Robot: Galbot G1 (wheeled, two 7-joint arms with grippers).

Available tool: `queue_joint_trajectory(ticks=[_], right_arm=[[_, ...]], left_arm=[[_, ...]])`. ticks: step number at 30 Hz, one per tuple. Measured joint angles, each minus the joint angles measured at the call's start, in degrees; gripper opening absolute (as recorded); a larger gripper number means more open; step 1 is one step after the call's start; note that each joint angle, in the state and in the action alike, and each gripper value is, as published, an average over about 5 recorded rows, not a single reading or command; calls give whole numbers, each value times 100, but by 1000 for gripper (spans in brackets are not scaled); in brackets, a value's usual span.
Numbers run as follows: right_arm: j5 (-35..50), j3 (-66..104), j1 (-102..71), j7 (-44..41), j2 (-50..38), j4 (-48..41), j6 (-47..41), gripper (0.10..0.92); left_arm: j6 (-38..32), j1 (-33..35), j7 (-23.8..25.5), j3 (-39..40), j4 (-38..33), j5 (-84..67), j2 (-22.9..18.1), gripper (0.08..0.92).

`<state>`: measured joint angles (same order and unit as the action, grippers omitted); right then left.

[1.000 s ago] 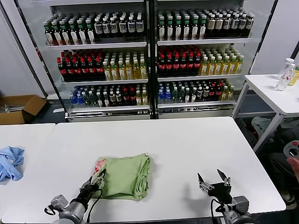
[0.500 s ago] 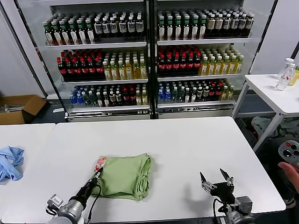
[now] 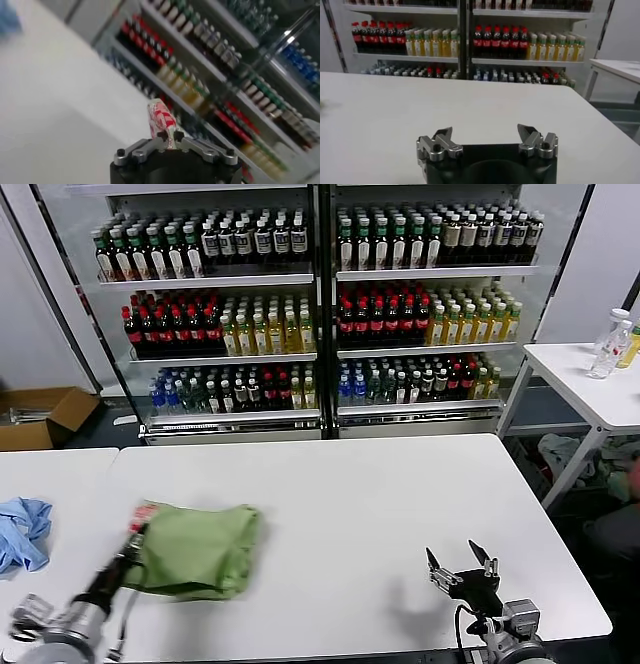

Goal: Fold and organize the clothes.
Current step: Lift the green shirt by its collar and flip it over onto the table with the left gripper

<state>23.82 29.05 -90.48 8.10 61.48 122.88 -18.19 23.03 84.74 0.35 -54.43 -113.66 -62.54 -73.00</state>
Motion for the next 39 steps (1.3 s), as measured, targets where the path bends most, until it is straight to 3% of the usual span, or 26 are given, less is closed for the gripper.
queue_joint_trajectory(ticks=[5, 9, 20, 29, 33, 39], right_arm=[[18, -19, 17, -7, -3, 38, 14, 823], [16, 28, -29, -24, 11, 99, 46, 823], [11, 267, -187, -35, 101, 324, 63, 823], [69, 474, -220, -51, 43, 510, 56, 823], [135, 490, -183, -53, 5, 528, 45, 823], [280, 350, -38, -26, 5, 484, 35, 823]], left_arm=[[-68, 92, -113, -269, -504, 498, 200, 114], [-151, 85, -193, 38, -822, 1104, 155, 114], [-209, -422, -562, 2456, -772, 2704, -595, 114], [-320, -1199, -997, 4169, 49, 2784, -1355, 117], [-455, -1494, -1074, 4676, 581, 3036, -1569, 177], [-720, -1672, -1025, 5080, 980, 3677, -1705, 347]])
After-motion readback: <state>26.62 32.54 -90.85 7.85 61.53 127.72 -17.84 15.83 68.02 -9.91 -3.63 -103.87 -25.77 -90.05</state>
